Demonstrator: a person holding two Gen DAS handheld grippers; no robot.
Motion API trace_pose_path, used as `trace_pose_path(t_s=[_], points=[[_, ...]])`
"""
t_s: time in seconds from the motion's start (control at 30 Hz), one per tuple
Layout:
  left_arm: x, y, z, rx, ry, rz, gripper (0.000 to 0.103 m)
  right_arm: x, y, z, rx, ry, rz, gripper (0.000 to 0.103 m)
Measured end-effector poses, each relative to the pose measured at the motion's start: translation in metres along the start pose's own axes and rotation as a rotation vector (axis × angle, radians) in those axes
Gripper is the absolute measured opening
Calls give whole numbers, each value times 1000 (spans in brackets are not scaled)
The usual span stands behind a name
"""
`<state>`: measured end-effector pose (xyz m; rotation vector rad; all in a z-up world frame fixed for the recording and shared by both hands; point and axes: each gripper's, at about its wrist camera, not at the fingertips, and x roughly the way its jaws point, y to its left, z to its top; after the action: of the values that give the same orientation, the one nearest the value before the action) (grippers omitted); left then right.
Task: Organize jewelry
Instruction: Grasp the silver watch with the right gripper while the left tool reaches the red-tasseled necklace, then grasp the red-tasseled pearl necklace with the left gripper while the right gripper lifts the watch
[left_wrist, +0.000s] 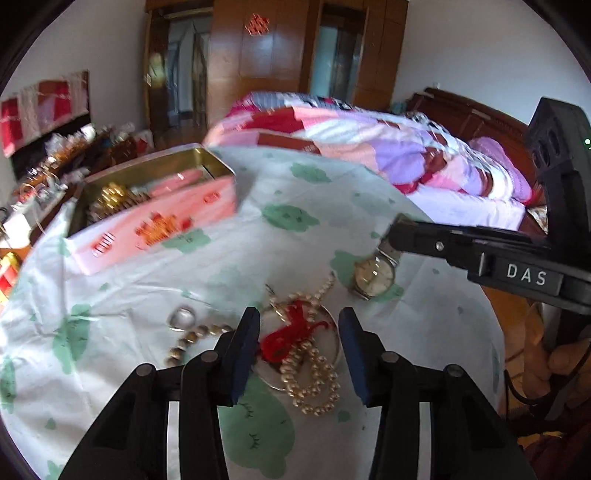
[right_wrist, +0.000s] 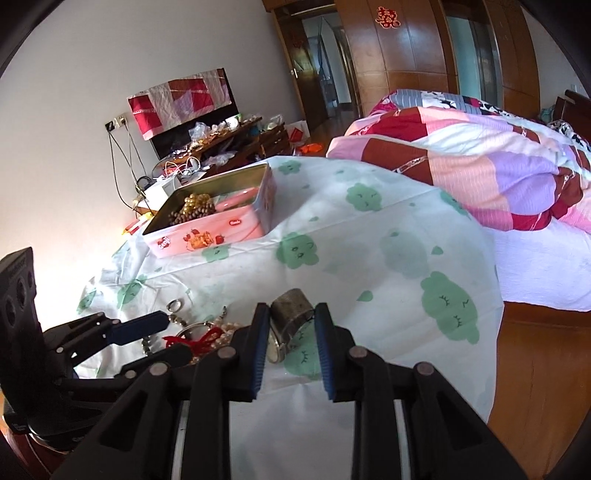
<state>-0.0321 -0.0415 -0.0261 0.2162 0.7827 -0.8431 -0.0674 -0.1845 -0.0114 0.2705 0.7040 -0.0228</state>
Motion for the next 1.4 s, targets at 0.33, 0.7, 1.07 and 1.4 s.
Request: trace_pose_path(t_s=[0.33,0.7,1.07,1.4], points=[[12,-1,-5,-10,75,29,14,-1,-2,-2,3,-1,3,28],[-24,25,0,-135,-96,-3,5,-10,-3,6,7,-40,1,28],[-42,55,10,-234,-189,82,5,-8,8,34,9,-78,62,28],[-51,87,29,-290,-281,140,5,21,43,70,-30,-92,136,28]])
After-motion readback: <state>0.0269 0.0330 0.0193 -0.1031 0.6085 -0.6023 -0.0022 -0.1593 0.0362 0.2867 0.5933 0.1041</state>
